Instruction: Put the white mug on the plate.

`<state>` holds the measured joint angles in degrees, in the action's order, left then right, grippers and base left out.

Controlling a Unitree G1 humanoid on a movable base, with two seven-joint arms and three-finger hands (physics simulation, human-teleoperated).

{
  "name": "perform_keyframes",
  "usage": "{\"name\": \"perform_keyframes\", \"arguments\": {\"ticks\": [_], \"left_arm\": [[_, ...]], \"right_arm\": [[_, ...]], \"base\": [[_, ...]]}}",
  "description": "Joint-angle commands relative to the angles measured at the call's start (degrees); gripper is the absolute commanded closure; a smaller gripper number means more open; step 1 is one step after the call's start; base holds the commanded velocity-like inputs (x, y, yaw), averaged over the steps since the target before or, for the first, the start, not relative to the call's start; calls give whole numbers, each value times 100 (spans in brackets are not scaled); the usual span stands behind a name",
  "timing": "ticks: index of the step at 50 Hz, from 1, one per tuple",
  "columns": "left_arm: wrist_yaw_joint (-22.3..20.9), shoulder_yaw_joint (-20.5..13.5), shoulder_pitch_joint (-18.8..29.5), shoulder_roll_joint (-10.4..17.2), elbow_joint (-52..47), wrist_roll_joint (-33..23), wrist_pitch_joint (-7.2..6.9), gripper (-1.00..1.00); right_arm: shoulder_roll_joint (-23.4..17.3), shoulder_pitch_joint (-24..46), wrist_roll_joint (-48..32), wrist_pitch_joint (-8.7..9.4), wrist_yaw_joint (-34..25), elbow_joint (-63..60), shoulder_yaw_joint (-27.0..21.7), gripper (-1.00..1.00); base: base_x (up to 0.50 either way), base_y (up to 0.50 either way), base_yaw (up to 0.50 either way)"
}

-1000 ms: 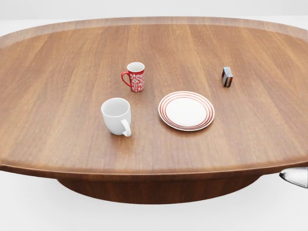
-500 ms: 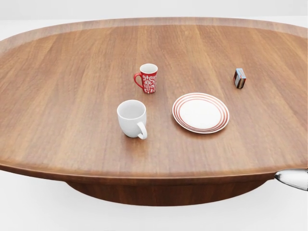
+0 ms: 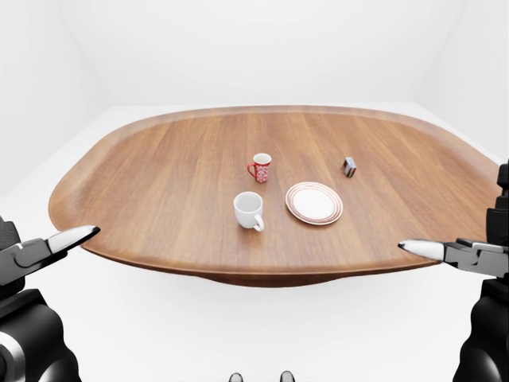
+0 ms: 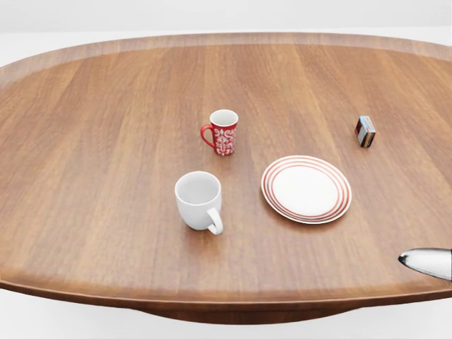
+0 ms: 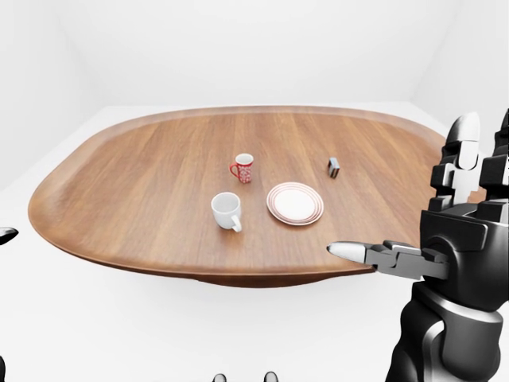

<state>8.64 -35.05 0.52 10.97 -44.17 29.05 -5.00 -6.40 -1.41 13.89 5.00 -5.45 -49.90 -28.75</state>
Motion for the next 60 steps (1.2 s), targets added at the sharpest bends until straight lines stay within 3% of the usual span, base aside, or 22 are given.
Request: {"name": "perform_keyframes", "arguments": {"ticks": [1,60], "left_arm": [[-3,11,-6,-12,-19,-9,0,-100],[-23,86,-11,-56,-27,-76,0,-100]], "right_arm": [[16,-13,-19,0,-6,24,19,-100],[47,-47,0,0,-15,114,99,-100]], "base": [[26,5,0],[26,2,0]]}}
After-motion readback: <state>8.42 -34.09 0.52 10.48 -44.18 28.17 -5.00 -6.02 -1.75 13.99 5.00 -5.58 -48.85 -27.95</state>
